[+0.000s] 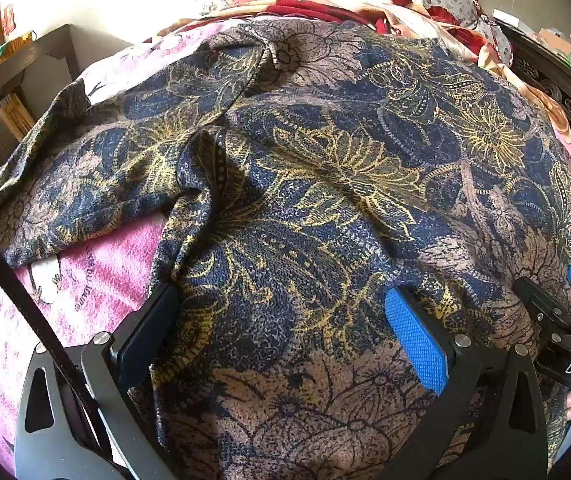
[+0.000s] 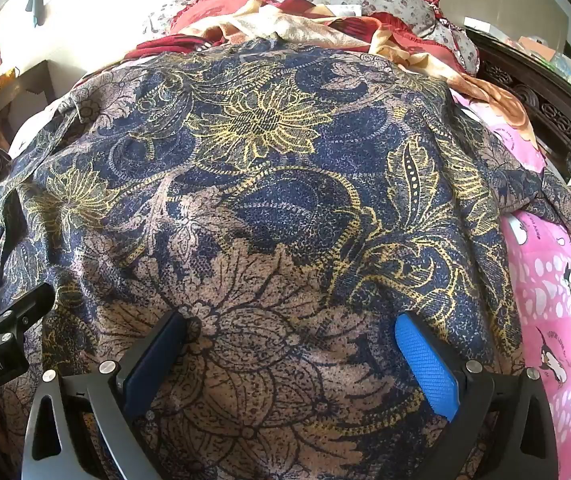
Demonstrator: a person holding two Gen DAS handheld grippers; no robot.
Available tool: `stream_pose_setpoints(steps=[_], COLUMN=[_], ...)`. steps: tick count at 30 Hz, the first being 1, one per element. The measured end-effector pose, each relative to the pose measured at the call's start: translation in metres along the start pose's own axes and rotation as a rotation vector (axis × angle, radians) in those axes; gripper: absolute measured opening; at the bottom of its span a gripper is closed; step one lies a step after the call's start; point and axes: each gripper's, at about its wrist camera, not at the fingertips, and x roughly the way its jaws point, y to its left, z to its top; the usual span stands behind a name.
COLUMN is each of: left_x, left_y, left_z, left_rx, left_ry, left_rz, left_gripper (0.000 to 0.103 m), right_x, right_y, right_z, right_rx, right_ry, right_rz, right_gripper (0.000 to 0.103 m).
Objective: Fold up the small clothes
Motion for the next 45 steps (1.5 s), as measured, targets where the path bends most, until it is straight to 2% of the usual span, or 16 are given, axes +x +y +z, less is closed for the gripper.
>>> stream_pose_setpoints(steps=[29,35,39,45], left_x=[-0.001,-0.023,-0.038,-0.063], left_y=[0.0,0.005,0.007,0.009], left_z=[0.0,-0.001,-0.001,0.006], left_rx=[-0.007,-0.021,-0.037,-0.024], left_ry=[0.004,0.016,-0.005,-0.039], left_rz=[-0.01,-0.027,-0.059,-0.071], left_gripper=[0.103,0.103,0.103,0.103], right_x=[-0.001,-0.02,-0.039,-0.074], right_y=[0.002,0.014,0.019,0.024], right_z=[0.0,0.004,0.001,0.004], right_rx=[-0.003,-0.079,-0.145,-0.155], right_ry=[0.0,0.011,-0.013,-0.05], right_rz=[-0.004,-0.037,-0.062,-0.037], right_gripper=[0.103,0.103,0.103,0.103])
